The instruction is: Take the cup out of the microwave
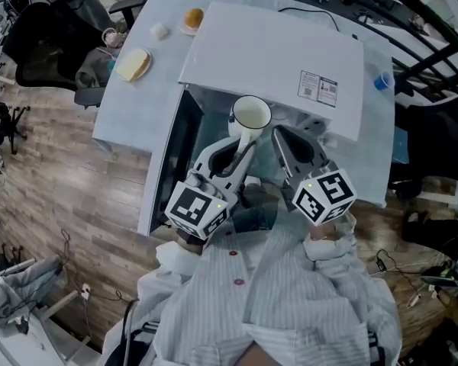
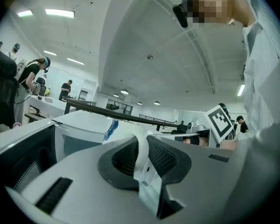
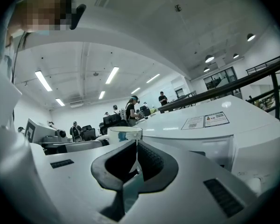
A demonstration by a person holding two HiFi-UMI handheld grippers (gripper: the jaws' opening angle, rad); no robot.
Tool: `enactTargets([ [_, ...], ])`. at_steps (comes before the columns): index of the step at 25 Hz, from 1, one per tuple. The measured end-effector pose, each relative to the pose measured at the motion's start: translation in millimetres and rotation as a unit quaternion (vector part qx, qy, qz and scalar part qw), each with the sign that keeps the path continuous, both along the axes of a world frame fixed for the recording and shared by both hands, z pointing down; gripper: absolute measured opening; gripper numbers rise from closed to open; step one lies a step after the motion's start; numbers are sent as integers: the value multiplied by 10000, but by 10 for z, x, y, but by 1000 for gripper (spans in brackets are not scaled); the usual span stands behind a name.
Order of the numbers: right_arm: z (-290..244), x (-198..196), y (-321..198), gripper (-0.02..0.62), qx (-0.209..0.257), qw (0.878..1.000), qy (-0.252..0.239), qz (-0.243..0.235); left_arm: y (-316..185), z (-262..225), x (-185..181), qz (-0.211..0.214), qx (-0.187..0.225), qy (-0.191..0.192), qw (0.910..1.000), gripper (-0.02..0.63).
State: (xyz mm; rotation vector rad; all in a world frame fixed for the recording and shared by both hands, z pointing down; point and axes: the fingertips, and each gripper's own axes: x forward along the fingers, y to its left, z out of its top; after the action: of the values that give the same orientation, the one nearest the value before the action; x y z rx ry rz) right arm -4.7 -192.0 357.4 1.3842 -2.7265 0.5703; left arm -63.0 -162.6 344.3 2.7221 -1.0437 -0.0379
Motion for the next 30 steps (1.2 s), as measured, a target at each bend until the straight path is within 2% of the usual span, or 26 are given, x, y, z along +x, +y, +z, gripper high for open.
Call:
enactTargets([
  [15,-159,2,-25,37,178,9998,-22,-5,-72,-196,-20,-19,176,117,9998,69],
  [30,-210,-38,7,37,206,9997,10,-126,-75,-210,-41,-64,181,119,9997,69],
])
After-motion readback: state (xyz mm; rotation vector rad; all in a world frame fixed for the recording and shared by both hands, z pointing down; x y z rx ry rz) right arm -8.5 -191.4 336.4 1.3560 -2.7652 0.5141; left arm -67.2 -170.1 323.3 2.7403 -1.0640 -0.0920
